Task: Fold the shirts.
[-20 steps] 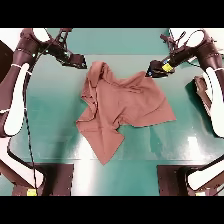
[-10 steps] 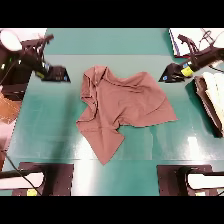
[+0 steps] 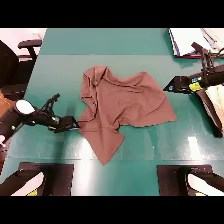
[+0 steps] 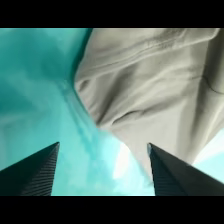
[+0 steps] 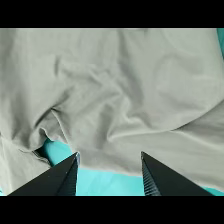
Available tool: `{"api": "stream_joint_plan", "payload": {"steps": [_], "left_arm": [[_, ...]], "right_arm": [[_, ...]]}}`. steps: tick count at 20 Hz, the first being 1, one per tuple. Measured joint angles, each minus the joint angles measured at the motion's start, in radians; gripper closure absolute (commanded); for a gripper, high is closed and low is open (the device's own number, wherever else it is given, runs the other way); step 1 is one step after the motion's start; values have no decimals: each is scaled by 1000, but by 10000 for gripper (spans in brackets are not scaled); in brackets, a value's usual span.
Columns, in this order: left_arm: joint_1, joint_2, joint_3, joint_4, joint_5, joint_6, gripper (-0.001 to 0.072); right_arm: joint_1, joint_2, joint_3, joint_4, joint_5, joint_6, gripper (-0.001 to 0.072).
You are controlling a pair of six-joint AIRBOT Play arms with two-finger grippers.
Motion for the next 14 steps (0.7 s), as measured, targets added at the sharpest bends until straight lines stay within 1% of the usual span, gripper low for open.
{"api": "stream_joint_plan", "payload": {"steps": [3, 6, 7, 8, 9, 10, 11, 14], "left_arm": [[-74, 13, -65, -58, 92, 5, 67], [-159, 19, -91, -87, 196, -19, 68], [-181, 19, -95, -92, 225, -31, 113], [-201, 20, -99, -95, 252, -44, 331], [-216, 20, -101, -93, 269, -51, 518], [-228, 21, -103, -98, 285, -56, 637], [-235, 21, -104, -99, 296, -61, 682], [-247, 21, -90, -97, 325, -70, 682]], "right_arm": [[0, 19, -20, 0, -12, 0, 265], [0, 26, -27, 0, -17, 0, 266], [0, 27, -29, 0, -18, 0, 265], [0, 28, -30, 0, -19, 0, 265], [0, 29, -30, 0, -19, 0, 265], [0, 29, -31, -1, -19, 0, 265], [-2, 30, -31, 0, -19, 0, 265], [-42, 30, -32, -4, 11, -13, 265]]}}
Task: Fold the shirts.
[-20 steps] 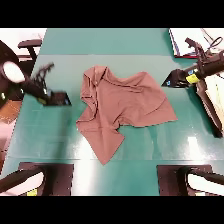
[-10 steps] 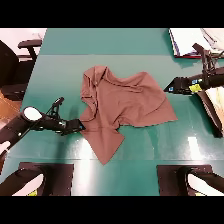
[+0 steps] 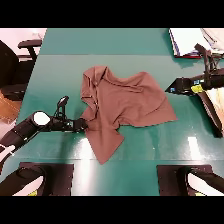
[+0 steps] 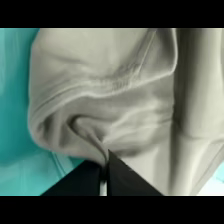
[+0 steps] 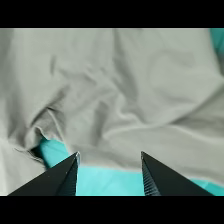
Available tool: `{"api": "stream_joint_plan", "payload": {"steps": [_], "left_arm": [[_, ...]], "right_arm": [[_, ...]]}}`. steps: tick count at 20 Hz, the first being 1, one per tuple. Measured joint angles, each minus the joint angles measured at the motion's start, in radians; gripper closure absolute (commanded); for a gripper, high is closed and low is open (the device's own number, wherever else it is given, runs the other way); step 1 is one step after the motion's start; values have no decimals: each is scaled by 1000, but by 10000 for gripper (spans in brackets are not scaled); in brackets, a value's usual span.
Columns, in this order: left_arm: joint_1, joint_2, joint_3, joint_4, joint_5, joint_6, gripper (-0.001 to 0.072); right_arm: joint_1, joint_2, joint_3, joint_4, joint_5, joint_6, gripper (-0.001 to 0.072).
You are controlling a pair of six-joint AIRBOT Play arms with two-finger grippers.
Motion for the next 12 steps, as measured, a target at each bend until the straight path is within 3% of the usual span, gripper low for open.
{"api": "stream_joint_plan", "payload": {"steps": [6, 12], "left_arm": [[-6, 5, 115, 36, -26, -4, 681], [-7, 5, 174, 45, -34, -5, 682]], "right_arm": [[-275, 35, -180, -31, 54, -20, 263], [-512, -22, -473, 68, -60, -89, 285]]}}
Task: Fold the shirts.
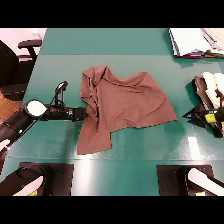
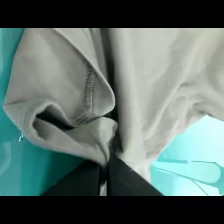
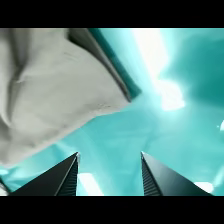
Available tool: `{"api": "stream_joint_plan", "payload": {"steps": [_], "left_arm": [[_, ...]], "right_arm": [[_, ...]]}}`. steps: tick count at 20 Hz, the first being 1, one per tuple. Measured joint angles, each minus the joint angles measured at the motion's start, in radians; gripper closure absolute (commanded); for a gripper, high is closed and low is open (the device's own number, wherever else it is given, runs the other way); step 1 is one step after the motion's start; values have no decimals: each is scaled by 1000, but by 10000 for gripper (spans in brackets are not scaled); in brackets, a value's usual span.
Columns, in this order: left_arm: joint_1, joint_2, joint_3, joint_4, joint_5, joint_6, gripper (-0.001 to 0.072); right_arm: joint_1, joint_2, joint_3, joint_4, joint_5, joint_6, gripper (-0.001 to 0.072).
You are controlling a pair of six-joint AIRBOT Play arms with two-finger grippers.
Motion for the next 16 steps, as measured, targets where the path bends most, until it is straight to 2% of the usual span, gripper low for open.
{"api": "stream_joint_plan", "payload": {"steps": [5, 6, 9, 10, 13, 16], "left_arm": [[0, 0, 8, 1, 0, 0, 681], [0, 0, 9, 0, 1, 0, 681], [0, 0, 10, 0, 1, 0, 682], [0, 0, 10, -1, 1, 0, 682], [0, 11, 33, -4, -10, 0, 682], [0, 53, 142, 13, -61, 0, 682]], "right_arm": [[31, -116, -56, 112, -122, -45, 286], [55, -140, -47, 131, -136, -48, 363], [126, -200, -3, 139, -198, -55, 665], [151, -216, 14, 138, -212, -56, 697], [208, -229, 76, 118, -221, -71, 698], [232, -159, 195, 133, -157, -87, 698]]}}
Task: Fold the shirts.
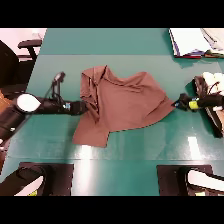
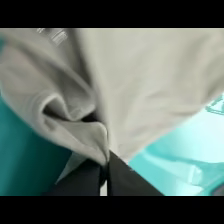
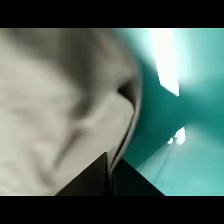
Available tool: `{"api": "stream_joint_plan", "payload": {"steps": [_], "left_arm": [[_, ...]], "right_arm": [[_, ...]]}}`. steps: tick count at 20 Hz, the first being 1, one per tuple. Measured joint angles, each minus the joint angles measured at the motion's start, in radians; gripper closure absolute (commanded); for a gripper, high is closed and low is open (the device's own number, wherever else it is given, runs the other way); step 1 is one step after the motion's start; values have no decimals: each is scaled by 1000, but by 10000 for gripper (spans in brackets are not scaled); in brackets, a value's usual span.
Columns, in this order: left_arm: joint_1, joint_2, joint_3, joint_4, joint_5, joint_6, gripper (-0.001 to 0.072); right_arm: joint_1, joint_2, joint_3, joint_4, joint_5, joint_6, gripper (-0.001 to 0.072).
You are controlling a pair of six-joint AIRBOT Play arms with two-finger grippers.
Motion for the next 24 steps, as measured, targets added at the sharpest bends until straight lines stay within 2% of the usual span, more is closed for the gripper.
{"api": "stream_joint_plan", "payload": {"steps": [4, 8, 11, 14, 19, 22, 24], "left_arm": [[0, 79, 304, 79, -61, -1, 682], [0, 114, 716, 172, -109, -1, 683], [0, 122, 995, 219, -131, 0, 684], [0, 126, 1182, 246, -138, 0, 684], [-1, 125, 1260, 332, -161, -3, 684], [-1, 102, 1151, 491, -231, -46, 683], [-1, 63, 1040, 565, -282, -67, 683]], "right_arm": [[-16, 170, 262, 5, 58, -7, 698], [-73, 336, 576, 8, 73, -4, 699], [-141, 426, 773, 6, 88, 29, 699], [-219, 470, 920, 4, 122, 62, 700], [-282, 420, 1083, 3, 248, 129, 701], [-222, 350, 1049, -20, 306, 168, 701], [-133, 287, 990, -101, 337, 195, 700]]}}
